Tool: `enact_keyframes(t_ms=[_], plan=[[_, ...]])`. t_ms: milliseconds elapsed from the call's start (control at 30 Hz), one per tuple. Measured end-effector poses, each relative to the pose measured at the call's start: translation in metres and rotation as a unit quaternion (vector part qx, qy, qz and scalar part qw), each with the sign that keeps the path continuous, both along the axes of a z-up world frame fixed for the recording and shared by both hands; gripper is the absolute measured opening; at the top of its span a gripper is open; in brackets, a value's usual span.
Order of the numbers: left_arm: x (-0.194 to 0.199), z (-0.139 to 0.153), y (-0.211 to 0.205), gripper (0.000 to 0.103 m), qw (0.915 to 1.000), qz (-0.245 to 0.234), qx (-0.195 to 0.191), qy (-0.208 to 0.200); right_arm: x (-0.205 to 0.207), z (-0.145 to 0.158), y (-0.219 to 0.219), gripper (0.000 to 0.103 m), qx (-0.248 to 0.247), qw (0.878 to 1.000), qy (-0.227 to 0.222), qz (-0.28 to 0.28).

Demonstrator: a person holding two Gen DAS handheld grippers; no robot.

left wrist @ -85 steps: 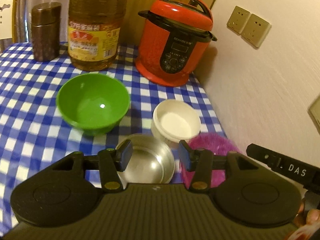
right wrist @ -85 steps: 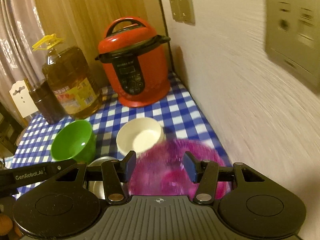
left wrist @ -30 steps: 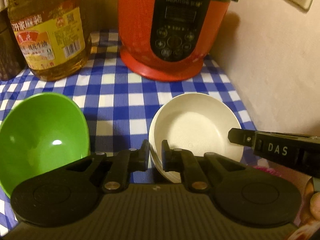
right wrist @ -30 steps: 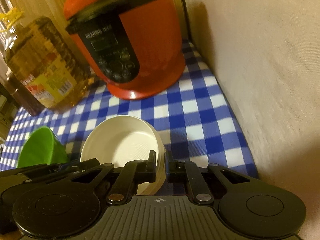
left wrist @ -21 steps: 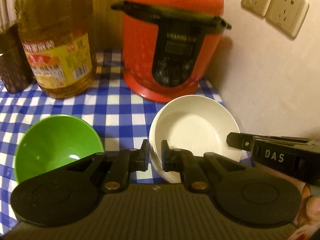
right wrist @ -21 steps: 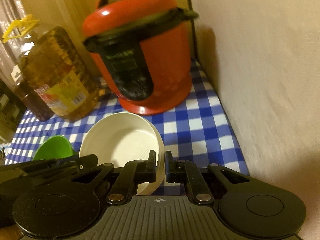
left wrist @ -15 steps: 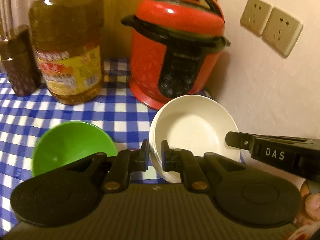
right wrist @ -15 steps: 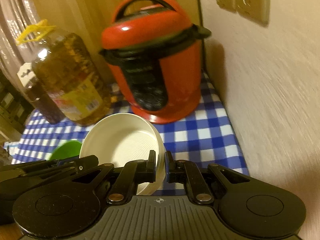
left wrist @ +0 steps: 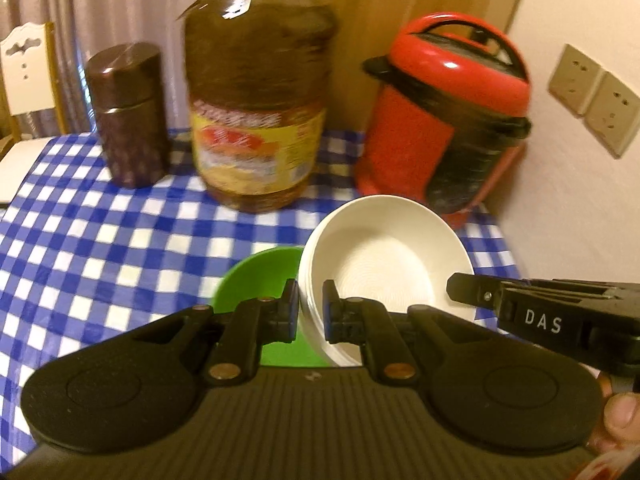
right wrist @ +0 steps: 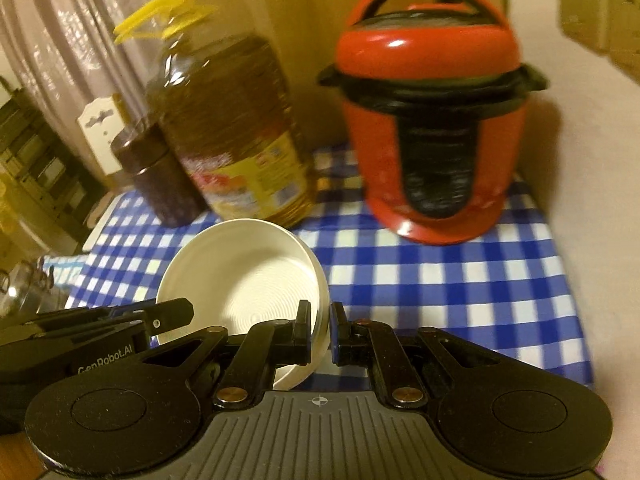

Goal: Organize plates and bowls
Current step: 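Carry the white bowls with both grippers over the green bowl, then lower the white bowls into the green bowl and open both grippers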

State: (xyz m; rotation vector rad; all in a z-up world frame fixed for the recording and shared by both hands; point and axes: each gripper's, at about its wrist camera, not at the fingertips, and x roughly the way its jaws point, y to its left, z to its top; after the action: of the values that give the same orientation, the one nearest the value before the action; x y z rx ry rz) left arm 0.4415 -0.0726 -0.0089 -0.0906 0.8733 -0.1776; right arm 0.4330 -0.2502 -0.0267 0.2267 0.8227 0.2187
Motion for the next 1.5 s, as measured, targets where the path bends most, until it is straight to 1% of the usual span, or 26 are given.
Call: enact_keyframes(t_ms=[200, 433, 733, 1500], plan=[[0.009, -0.024, 0.026, 0.01, 0.9997, 0.016, -0.001, 0.021, 0.016, -0.022, 0.028, 0.009, -0.008, 1.0, 0.018, 0.017], [0.013, -0.043, 0.036, 0.01, 0.9992, 0.018, -0.004, 0.034, 0.022, -0.038, 0.041, 0.009, -0.027, 0.999, 0.024, 0.026], [0.017, -0.054, 0.036, 0.01, 0.9991, 0.013, 0.001, 0.04, 0.025, -0.048, 0.047, 0.009, -0.045, 0.998, 0.028, 0.031], [0.021, -0.071, 0.034, 0.01, 0.9988, 0.008, 0.017, 0.046, 0.028, -0.067, 0.053, 0.01, -0.056, 0.997, 0.035, 0.043]])
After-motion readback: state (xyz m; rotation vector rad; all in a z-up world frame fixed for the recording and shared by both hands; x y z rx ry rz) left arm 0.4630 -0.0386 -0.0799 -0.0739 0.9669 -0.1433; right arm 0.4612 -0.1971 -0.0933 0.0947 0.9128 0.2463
